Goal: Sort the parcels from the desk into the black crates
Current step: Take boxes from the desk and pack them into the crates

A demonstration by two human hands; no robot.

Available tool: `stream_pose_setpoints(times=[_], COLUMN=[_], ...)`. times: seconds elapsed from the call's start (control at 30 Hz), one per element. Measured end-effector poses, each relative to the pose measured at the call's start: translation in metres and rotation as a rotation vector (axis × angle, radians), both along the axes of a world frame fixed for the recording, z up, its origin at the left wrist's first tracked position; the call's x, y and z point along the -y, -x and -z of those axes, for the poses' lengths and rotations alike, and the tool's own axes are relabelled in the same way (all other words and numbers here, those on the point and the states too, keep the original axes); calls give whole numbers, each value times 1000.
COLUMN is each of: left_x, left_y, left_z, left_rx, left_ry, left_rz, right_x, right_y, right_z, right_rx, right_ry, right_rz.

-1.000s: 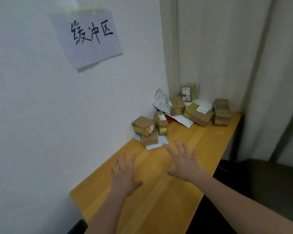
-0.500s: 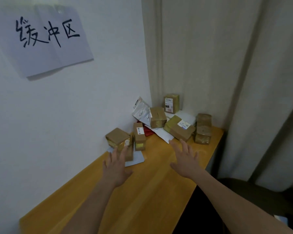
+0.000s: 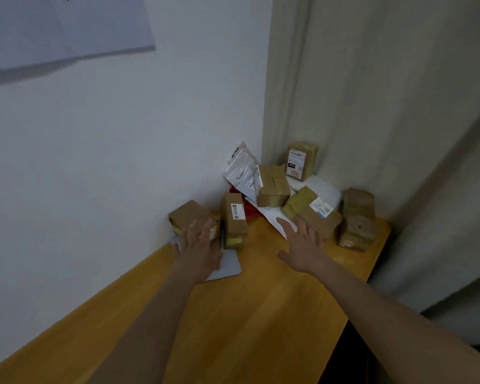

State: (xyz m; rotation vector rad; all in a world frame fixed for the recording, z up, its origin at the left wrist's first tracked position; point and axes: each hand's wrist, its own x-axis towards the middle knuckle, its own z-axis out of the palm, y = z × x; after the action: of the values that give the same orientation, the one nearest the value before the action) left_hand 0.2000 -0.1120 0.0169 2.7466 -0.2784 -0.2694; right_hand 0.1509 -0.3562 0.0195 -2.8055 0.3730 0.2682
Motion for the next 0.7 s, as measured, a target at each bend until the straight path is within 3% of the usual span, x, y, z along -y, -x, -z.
stream_pose_setpoints(times=[0.27, 0.4, 0.7], left_x=[-40, -28, 3], left_y=[-30, -40, -78], left_z=[11, 6, 22], left_rx=[46, 48, -84], left_ry=[-110, -102, -146], left_rz=[-176, -193, -327], right_x=[-36, -41, -25], right_y=[-93, -133, -196], right_z=[43, 75, 114], right_rx=[-121, -147, -183], right_ry=[-63, -69, -200], right_rz=[-141, -314, -455])
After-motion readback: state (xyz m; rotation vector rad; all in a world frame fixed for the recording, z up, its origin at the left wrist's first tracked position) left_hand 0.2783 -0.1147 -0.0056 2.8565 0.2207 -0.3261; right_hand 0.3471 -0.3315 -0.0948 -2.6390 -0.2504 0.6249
